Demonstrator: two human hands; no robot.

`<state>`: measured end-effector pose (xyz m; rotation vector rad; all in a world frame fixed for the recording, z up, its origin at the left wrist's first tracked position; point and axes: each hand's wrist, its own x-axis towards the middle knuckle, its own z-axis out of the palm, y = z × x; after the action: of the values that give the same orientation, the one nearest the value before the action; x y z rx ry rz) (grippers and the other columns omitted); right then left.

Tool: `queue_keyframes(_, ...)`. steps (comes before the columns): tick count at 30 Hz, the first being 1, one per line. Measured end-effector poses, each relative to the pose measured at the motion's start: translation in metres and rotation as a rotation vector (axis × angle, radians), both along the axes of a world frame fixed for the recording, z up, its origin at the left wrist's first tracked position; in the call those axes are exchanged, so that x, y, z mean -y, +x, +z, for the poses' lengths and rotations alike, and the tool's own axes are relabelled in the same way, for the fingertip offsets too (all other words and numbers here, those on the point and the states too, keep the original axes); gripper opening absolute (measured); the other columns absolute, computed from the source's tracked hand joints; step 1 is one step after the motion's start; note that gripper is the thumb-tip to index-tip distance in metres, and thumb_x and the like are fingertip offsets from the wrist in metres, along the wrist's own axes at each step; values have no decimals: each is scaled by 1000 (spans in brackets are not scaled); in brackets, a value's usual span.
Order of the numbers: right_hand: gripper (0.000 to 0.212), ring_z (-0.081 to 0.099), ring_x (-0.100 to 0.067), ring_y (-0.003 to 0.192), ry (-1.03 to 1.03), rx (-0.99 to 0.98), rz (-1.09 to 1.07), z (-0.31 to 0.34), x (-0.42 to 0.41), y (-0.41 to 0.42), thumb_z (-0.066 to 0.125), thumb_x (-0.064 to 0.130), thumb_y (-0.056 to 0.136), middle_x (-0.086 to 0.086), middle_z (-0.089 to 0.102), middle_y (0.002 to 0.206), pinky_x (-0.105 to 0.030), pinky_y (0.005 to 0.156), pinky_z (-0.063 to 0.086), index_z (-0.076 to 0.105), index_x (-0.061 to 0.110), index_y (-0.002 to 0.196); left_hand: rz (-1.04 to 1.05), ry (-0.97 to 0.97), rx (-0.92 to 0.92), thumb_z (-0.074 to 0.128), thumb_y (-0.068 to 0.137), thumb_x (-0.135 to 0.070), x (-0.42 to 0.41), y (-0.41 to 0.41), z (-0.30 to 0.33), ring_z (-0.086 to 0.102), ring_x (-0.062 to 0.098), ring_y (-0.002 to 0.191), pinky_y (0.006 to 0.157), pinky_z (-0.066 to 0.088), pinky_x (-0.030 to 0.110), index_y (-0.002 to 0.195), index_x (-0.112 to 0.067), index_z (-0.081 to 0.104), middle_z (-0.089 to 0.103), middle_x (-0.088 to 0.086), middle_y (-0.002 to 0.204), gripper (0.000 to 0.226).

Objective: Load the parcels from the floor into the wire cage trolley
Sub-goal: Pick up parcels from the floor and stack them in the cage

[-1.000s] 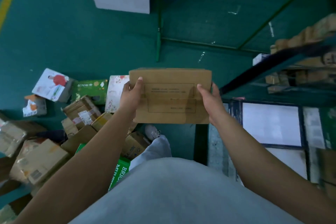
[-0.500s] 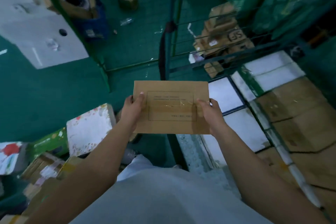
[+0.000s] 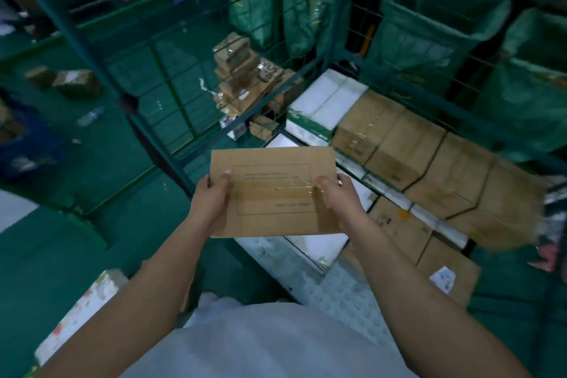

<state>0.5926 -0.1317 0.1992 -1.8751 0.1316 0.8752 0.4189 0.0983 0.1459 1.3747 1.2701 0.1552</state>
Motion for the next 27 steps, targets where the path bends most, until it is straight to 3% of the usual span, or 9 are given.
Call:
queue_keyframes(6, 59, 55, -18, 99, -12, 7, -183, 7, 53, 16, 61, 46, 95, 4, 55, 124, -34, 85, 41, 41, 28, 147, -211, 0, -3, 58, 72, -82, 33, 58, 14, 67, 24, 107, 97, 53, 56, 135, -35, 57, 66, -6, 126, 79)
queue_keyframes(10, 50, 53, -8, 85, -12, 14, -283, 8, 74, 16, 61, 44, 95, 2, 58, 120, -32, 74, 42, 47, 28, 140, -314, 29, -11, 56, 76, -72, 46, 86, 19, 64, 24, 107, 98, 52, 55, 135, -31, 55, 65, -3, 124, 72)
queue_keyframes(12, 48, 57, -11, 90, -17, 8, -338, 5, 82, 13, 63, 44, 95, 3, 59, 120, -32, 72, 46, 46, 27, 137, -364, 20, -18, 57, 81, -68, 50, 100, 16, 62, 24, 108, 98, 51, 54, 140, -30, 51, 63, -3, 126, 71)
queue_keyframes(15, 67, 60, -21, 105, -21, 0, -419, 1, 89, 12, 65, 45, 93, 1, 57, 130, -39, 84, 53, 38, 24, 150, -416, -7, -18, 58, 91, -58, 54, 119, 7, 59, 25, 112, 97, 49, 49, 146, -26, 45, 59, -2, 128, 65)
queue_keyframes(20, 79, 56, -26, 120, -70, -23, -522, -2, 91, 8, 64, 47, 94, -3, 52, 147, -42, 99, 49, 26, 22, 159, -533, -66, -45, 57, 97, -50, 55, 147, 4, 58, 26, 109, 94, 49, 47, 143, -24, 43, 58, 1, 124, 55)
queue_keyframes(24, 73, 50, -20, 107, -57, -37, -609, 1, 83, 9, 62, 37, 99, -5, 50, 147, -29, 72, 42, 25, 17, 159, -634, -92, -65, 58, 93, -52, 44, 168, -1, 62, 26, 107, 95, 52, 50, 139, -24, 49, 62, 2, 125, 55)
queue_keyframes(25, 72, 50, -20, 107, -55, -39, -619, 2, 81, 9, 62, 35, 100, -5, 49, 147, -29, 71, 42, 25, 16, 159, -652, -91, -71, 58, 93, -52, 41, 172, -3, 62, 27, 107, 95, 52, 50, 139, -24, 49, 62, 2, 125, 54)
queue_keyframes(27, 74, 53, -25, 118, -79, -46, -651, 0, 75, 8, 63, 37, 98, -6, 48, 151, -32, 86, 47, 26, 16, 159, -684, -82, -87, 58, 94, -51, 35, 181, -7, 61, 27, 108, 97, 51, 50, 140, -23, 47, 61, 1, 126, 55)
